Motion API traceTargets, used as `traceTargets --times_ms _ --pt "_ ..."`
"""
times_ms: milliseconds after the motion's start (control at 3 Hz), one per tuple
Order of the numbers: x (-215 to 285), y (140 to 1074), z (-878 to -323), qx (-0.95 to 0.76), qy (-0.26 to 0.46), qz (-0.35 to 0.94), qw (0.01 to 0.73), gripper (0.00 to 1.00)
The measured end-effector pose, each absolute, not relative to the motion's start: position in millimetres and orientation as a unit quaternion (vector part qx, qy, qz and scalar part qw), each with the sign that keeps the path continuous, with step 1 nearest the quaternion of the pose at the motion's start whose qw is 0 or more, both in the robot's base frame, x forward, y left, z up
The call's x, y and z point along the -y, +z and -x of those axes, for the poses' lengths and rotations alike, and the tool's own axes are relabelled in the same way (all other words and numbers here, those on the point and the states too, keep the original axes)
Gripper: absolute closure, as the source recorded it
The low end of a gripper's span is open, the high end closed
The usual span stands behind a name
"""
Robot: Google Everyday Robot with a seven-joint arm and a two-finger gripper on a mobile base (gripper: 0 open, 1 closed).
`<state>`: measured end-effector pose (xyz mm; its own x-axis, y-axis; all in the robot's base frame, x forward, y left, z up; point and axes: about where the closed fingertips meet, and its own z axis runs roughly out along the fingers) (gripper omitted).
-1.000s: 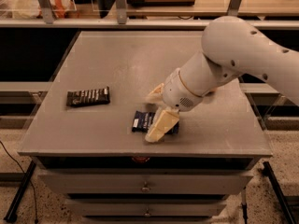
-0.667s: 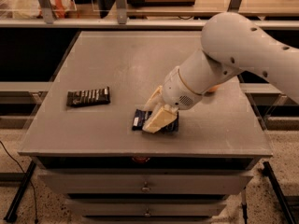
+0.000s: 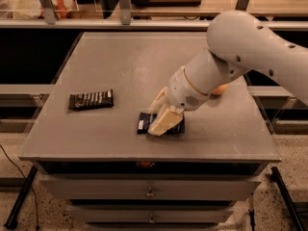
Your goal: Pick rxbar blueberry
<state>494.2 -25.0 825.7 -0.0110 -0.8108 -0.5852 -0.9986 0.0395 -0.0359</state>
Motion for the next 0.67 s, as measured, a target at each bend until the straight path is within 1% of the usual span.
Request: traceTargets --times_ms 667 --pt "26.2 825.6 -496.5 -0.681 0.201 0.664 0.233 1.0"
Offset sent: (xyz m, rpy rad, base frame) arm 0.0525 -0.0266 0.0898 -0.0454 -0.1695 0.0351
